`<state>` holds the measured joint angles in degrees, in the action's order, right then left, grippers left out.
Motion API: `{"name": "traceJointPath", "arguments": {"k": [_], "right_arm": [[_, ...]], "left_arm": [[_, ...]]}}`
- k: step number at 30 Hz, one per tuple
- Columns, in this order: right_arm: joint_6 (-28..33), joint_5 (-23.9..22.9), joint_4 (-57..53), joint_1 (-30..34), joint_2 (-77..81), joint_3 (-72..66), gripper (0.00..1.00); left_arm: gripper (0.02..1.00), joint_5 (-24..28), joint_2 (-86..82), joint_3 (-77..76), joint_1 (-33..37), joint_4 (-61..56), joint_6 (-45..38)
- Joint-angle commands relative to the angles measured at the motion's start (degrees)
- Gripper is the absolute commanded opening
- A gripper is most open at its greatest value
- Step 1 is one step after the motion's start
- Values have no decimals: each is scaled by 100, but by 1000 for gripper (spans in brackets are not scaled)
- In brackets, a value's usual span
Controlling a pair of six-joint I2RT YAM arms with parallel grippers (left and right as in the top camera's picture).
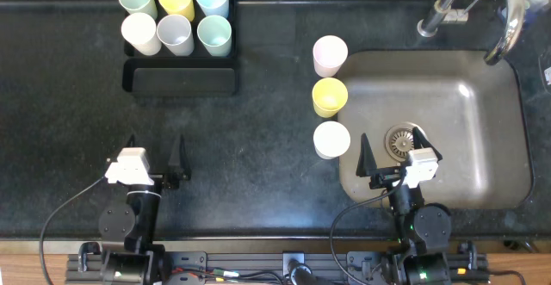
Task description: Store Cups
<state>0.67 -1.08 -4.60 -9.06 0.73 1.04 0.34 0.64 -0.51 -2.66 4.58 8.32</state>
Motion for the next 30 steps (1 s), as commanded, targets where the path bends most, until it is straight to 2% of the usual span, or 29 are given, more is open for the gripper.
{"name": "traceJointPath", "arguments": {"k": [1,6,9,15,18,24,30], "right_arm": [[17,-24,20,-35,-48,-76,996],[17,-24,20,-35,-48,-76,996],[17,-24,20,-35,-48,-76,998],[17,-24,20,-35,-48,-76,998],[17,-24,20,-35,-48,-76,998],[17,-24,20,-35,-48,-76,996],[17,-24,20,-35,-48,-76,998]], "left_arm": [[1000,-107,-48,4,-37,24,-149],[1000,-101,-48,4,-37,33,-232],[958,-81,-48,-37,-37,125,-402],[930,-79,81,-1056,-37,1556,-382],[1000,184,1062,-2396,-52,2205,-385],[1000,911,3801,-5206,-245,3206,-385],[1000,905,5917,-7777,-898,4583,-374]]}}
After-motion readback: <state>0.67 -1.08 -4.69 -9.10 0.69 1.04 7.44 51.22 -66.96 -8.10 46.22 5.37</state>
